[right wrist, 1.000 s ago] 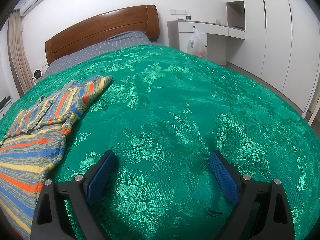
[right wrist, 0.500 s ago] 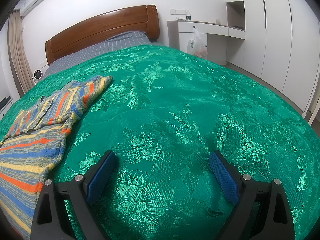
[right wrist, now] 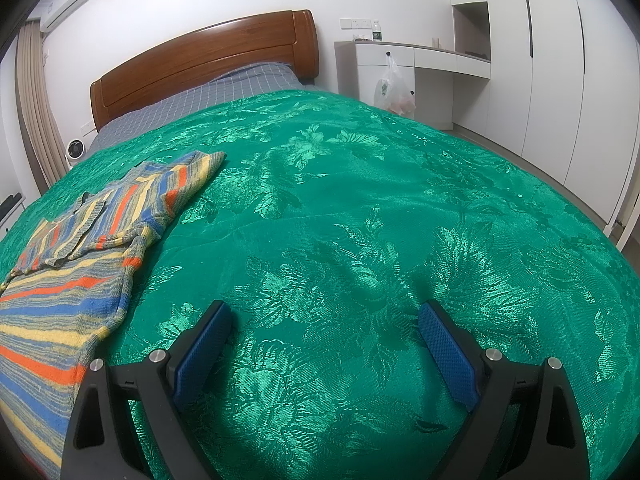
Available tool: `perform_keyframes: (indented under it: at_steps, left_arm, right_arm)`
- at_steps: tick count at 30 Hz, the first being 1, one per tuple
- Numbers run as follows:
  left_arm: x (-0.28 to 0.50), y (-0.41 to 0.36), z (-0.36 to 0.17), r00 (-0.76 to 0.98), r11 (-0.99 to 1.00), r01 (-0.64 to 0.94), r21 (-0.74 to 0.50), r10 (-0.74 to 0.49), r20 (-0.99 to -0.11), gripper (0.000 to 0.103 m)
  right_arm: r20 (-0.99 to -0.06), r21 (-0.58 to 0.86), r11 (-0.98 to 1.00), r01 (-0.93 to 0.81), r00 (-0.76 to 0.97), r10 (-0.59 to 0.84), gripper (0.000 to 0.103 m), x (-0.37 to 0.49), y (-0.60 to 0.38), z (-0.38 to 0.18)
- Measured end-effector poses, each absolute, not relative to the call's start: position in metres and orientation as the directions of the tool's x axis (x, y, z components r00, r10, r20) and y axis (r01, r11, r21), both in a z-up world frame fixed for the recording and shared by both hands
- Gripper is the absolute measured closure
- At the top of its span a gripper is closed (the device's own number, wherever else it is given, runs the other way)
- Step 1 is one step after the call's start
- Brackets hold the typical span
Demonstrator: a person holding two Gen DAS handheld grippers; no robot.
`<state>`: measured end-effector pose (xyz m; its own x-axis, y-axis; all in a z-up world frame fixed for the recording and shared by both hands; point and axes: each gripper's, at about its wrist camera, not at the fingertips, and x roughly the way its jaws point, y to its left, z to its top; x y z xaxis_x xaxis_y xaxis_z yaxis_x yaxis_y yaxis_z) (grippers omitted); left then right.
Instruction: Fold small clothes
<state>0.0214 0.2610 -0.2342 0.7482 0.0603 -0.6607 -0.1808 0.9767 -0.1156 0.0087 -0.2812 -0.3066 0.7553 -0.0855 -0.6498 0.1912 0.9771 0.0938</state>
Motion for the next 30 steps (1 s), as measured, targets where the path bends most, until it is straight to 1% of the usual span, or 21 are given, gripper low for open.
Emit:
perform_keyframes:
  at_steps: [7, 14, 30]
  left_arm:
    - [0.0215, 0.2609, -0.2342, 0.748, 0.977, -0.181, -0.115, 0.060, -0.661, 0.000]
    - [0.0211, 0.2613, -0.2347, 0.747, 0.977, -0.182, -0.115, 0.061, -0.663, 0.000]
    - [0.0260, 0.2597, -0.2374, 0.729, 0.977, -0.190, -0.094, 0.076, -0.681, 0.000]
  right_arm:
    - [-0.654, 0.092, 0.977, 0.191, 0.751, -0.086, 0.009, 0.0095, -0.2806, -0.3070]
    - [-0.682, 0.082, 0.980, 0.180, 0.727, -0.076, 0.005, 0.0155, -0.2790, -0.3073]
    - [-0.662, 0.121, 0.978, 0.171, 0.748, -0.049, 0.005, 0.0123, -0.2824, -0.3069]
